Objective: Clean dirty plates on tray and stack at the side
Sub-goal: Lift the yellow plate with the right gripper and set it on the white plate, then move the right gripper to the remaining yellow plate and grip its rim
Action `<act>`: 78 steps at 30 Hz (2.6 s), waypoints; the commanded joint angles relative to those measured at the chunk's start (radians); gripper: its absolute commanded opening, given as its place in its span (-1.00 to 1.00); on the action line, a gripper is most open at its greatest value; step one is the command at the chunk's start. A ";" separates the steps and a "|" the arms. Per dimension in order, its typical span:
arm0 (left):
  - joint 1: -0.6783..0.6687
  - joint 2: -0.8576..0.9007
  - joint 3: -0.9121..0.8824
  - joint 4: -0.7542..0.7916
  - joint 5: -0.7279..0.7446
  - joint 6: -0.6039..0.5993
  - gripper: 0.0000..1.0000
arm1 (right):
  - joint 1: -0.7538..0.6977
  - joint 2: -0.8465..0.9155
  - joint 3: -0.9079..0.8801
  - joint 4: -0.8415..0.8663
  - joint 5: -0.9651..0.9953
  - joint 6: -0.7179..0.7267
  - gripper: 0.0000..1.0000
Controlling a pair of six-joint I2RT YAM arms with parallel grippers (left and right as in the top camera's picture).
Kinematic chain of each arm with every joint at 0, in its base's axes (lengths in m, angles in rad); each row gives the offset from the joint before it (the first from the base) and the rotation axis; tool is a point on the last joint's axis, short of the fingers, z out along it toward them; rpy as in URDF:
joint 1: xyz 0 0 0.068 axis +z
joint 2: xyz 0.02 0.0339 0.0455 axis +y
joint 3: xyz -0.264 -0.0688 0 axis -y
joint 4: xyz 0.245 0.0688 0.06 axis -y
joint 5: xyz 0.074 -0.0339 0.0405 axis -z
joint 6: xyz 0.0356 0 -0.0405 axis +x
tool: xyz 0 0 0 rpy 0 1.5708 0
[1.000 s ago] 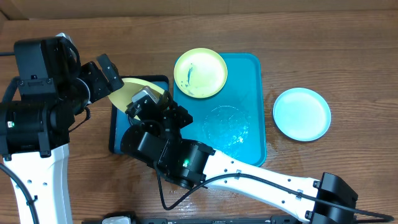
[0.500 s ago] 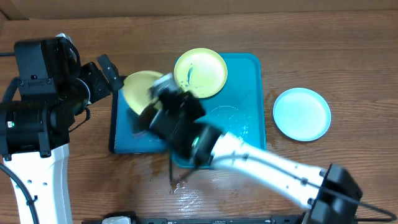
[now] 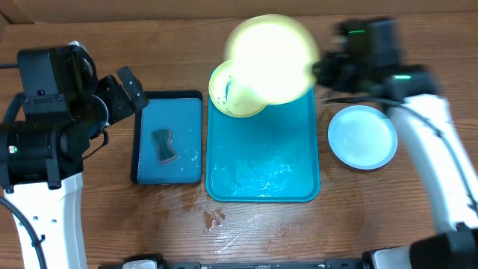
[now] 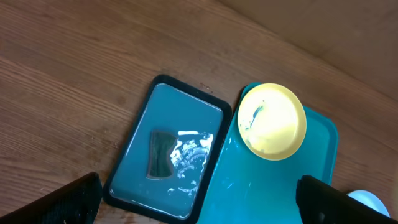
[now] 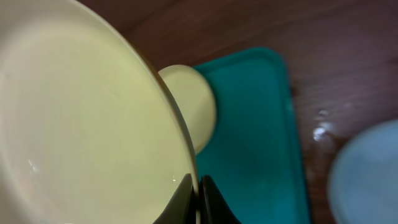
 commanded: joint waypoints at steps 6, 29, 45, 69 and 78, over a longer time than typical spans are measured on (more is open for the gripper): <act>0.003 -0.002 0.013 0.002 -0.010 0.019 1.00 | -0.404 0.002 -0.040 -0.332 0.250 0.058 -0.92; 0.003 -0.002 0.013 0.002 -0.010 0.019 0.99 | -0.390 -0.013 -0.275 -0.198 0.251 -0.053 -0.21; 0.003 -0.002 0.013 0.002 -0.010 0.019 1.00 | 0.135 0.025 0.048 0.089 0.301 -0.247 -0.03; 0.003 -0.002 0.013 0.002 -0.010 0.019 0.99 | 0.217 0.629 0.032 0.509 0.180 -0.317 -0.10; 0.003 -0.002 0.013 0.002 -0.010 0.019 1.00 | 0.233 0.673 0.032 0.454 0.172 -0.316 -0.16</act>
